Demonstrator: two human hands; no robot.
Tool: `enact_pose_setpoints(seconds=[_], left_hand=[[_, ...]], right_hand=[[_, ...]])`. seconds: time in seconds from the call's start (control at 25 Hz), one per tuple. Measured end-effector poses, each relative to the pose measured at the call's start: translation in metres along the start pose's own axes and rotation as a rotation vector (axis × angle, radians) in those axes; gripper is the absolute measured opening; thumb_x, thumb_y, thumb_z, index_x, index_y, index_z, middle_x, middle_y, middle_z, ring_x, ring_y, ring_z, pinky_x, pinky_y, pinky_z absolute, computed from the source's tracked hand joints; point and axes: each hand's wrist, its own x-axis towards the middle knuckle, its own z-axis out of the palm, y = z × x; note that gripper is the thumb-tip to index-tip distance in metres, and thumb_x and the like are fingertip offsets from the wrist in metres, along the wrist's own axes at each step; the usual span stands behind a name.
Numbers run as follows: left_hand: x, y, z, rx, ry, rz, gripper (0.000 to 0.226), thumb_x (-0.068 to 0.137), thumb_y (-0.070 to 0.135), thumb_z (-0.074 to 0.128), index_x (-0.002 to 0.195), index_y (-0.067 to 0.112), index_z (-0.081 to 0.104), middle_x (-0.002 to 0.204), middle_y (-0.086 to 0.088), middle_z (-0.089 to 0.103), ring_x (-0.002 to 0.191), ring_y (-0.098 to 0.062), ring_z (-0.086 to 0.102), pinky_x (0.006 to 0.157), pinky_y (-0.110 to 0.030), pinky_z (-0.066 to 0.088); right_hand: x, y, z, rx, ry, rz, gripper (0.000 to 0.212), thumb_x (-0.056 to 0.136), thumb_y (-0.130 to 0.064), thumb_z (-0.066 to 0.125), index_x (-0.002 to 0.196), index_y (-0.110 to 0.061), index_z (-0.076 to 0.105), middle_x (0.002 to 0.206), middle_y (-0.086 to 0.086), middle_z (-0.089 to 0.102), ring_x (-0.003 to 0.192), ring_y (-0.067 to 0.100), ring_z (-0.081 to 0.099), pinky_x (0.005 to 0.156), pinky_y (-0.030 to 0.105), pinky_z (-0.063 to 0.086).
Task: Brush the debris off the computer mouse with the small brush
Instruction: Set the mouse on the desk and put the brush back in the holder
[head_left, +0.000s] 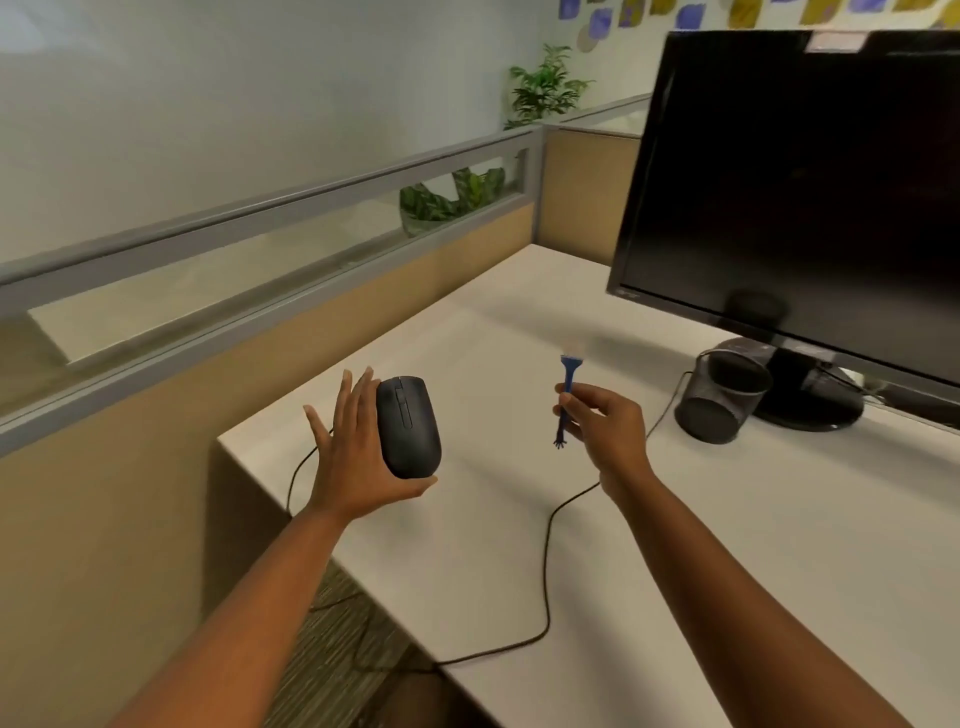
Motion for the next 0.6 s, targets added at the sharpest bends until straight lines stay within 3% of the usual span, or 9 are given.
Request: enact_pose_setpoints(seconds=[0.16,0.36,0.6], left_hand=[[0.035,0.038,0.027,-0.052,-0.05,0.085,0.128,0.048,0.066,0.069,0.146,0.01,0.009,0.155,-0.002,0.009,0.141,-0.016,-0.01,0.107,-0.06,-0.006],[0.071,0.08,0.067,-0.115,-0.175,0.205,0.129,0.049,0.055,0.083,0.146,0.014,0.007,0.155,0.001,0.008,0.141,-0.015,-0.009,0.109,-0.059,-0.008],[0.102,0.107,0.107,-0.116,-0.362,0.305,0.129,0.046,0.059,0.075,0.146,0.018,0.005,0.154,0.001,0.011,0.141,-0.015,-0.007,0.108,-0.055,-0.014]], right_hand=[[0.029,-0.005,-0.054,-0.012,0.155,-0.023,0.012,0.086,-0.004,0.057,0.095,-0.008,0.064,0.088,0.008,0.065,0.075,0.015,0.065,0.068,0.021,0.052],[0.053,0.0,-0.103,-0.055,0.284,-0.028,0.011,0.082,-0.005,0.062,0.09,-0.012,0.065,0.08,0.003,0.065,0.078,0.019,0.065,0.07,0.025,0.053],[0.071,0.008,-0.139,-0.103,0.387,-0.04,0.021,0.081,-0.01,0.065,0.101,-0.007,0.065,0.089,0.002,0.065,0.08,0.015,0.064,0.068,0.021,0.052]])
